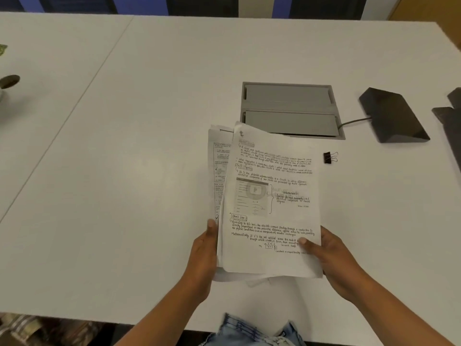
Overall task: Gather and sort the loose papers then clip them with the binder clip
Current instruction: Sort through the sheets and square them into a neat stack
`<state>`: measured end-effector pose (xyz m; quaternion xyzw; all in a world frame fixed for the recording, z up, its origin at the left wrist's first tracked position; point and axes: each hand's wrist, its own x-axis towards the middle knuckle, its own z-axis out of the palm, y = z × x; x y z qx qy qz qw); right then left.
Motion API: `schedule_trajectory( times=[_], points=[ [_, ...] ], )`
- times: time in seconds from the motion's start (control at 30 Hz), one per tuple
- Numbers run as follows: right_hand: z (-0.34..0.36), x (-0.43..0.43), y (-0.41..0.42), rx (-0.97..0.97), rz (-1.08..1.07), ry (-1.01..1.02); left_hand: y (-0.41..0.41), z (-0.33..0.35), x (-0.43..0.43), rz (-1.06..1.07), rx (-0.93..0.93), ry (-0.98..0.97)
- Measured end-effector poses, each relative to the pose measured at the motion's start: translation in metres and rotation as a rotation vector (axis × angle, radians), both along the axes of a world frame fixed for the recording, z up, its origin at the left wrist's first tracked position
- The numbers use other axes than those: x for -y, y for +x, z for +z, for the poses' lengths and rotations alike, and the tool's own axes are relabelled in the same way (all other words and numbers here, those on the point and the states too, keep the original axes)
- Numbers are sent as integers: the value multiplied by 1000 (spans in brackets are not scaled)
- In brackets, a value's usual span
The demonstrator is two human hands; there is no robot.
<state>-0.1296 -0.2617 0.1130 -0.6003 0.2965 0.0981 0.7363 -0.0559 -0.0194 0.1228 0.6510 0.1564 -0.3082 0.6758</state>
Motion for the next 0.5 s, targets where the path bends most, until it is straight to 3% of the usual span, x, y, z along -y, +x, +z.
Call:
schedule_trajectory(
  times=[0.37, 0.5],
  points=[
    [-1, 2, -4, 53, 125, -112, 10, 6, -1, -60, 5, -110],
    [1, -2, 0, 44, 98, -87, 6, 3, 2, -32, 92, -57]
  ],
)
